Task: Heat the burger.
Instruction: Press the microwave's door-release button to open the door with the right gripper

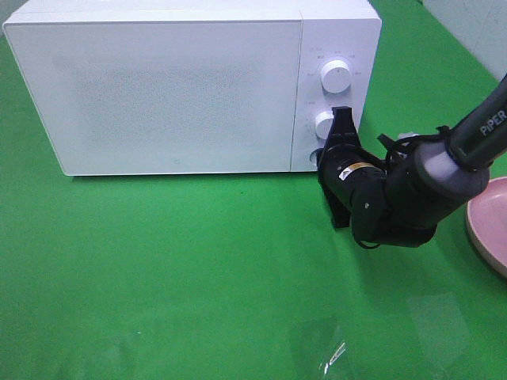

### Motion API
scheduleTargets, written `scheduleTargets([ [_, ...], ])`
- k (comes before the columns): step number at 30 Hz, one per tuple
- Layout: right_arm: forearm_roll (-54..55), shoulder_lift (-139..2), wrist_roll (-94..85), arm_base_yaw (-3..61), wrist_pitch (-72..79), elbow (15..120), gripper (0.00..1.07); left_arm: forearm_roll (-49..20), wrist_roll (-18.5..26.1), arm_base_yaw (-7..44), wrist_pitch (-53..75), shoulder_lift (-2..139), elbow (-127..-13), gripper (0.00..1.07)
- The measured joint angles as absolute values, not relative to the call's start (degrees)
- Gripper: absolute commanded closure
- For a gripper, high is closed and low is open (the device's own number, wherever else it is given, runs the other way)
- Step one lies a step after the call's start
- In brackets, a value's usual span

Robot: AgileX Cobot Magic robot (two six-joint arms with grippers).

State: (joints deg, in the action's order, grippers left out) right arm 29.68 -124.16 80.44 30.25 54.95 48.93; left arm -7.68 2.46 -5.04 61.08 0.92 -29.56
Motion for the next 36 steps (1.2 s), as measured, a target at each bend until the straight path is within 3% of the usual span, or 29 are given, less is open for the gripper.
scheduleTargets([
  [36,34.66,-126.74,80.62,31.51,54.60,53.11,1.07,-7.68,2.46,-5.04,61.08,0.92,-29.56,0.08],
])
